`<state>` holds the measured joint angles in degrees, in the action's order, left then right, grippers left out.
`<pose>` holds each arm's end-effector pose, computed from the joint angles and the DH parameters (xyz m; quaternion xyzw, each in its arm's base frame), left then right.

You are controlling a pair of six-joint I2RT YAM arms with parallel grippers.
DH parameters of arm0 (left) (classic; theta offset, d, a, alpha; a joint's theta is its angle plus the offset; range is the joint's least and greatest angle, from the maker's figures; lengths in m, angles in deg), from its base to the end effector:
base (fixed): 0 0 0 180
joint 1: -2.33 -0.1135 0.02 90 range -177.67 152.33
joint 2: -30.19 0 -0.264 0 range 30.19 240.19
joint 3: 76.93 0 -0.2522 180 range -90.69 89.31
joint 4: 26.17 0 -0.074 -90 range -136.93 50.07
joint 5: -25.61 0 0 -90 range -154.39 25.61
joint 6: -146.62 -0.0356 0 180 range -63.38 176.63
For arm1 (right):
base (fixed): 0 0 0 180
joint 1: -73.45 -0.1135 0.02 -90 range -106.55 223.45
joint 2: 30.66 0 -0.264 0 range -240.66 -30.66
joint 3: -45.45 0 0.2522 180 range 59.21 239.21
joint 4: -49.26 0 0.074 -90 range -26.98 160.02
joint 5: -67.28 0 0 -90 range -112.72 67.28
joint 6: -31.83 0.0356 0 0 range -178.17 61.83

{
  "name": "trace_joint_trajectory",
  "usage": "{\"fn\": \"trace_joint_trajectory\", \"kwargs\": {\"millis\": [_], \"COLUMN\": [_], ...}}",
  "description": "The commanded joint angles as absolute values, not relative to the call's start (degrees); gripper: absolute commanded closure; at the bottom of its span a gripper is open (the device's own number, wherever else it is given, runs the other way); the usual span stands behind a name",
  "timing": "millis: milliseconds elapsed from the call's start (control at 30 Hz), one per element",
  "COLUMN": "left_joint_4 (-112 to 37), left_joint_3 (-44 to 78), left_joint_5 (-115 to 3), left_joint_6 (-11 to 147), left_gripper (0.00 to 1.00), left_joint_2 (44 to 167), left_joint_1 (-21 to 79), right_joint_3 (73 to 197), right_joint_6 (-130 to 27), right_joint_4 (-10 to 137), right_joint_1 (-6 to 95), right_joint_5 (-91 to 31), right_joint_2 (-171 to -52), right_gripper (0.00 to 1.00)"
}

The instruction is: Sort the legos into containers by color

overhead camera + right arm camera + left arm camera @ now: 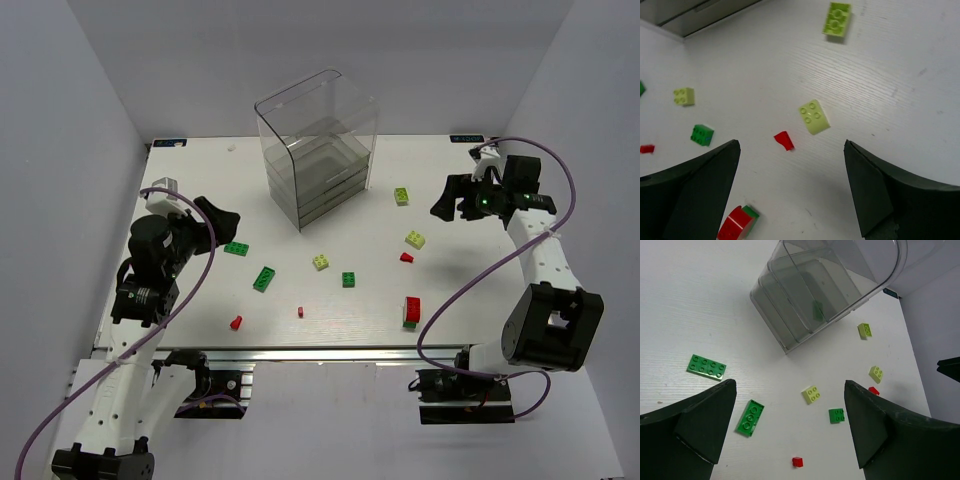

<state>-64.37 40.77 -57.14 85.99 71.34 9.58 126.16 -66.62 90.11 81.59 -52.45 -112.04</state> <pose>0.1591 -0.0248 0.3462 -0.1171 0.7948 -0.2347 0.5473 0.3105 -0.0266 0.3020 -0.1077 0.8810 0.1742 0.4264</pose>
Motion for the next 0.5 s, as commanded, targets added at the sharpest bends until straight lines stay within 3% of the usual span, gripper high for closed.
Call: {"fn": "trace_joint_trajectory", "kwargs": {"millis": [0,167,267,300,367,400,467], "left_joint_4": [-64.63,-64.54,-63.84,-63.66,-62.17,-61.21,-60.76], "left_joint_3": [40.52,41.40,42.37,42.81,43.86,44.21,45.09], "left_joint_5": [-54.72,-53.14,-51.74,-51.21,-49.28,-48.66,-47.96], "left_joint_6": [86.86,87.82,88.70,89.23,90.28,90.63,92.21], "left_gripper": [0.02,0.02,0.09,0.20,0.28,0.36,0.41], "left_joint_2": [70.54,70.88,71.15,71.32,71.50,71.59,71.41], "left_joint_1": [9.45,9.45,9.45,9.45,9.45,9.45,9.45], "right_joint_3": [130.74,132.68,132.25,131.81,129.96,129.70,129.08], "right_joint_6": [-78.10,-84.20,-81.81,-78.68,-75.06,-70.87,-65.40], "right_joint_4": [94.47,95.12,90.81,88.88,82.56,80.71,75.62], "right_joint_1": [81.53,80.31,77.33,74.96,73.62,68.31,65.99], "right_joint_5": [-65.85,-77.73,-80.46,-79.50,-75.38,-73.62,-68.26], "right_joint_2": [-112.74,-114.33,-114.68,-114.68,-114.50,-114.59,-115.55], "right_gripper": [0.11,0.11,0.12,0.18,0.26,0.41,0.52]}}
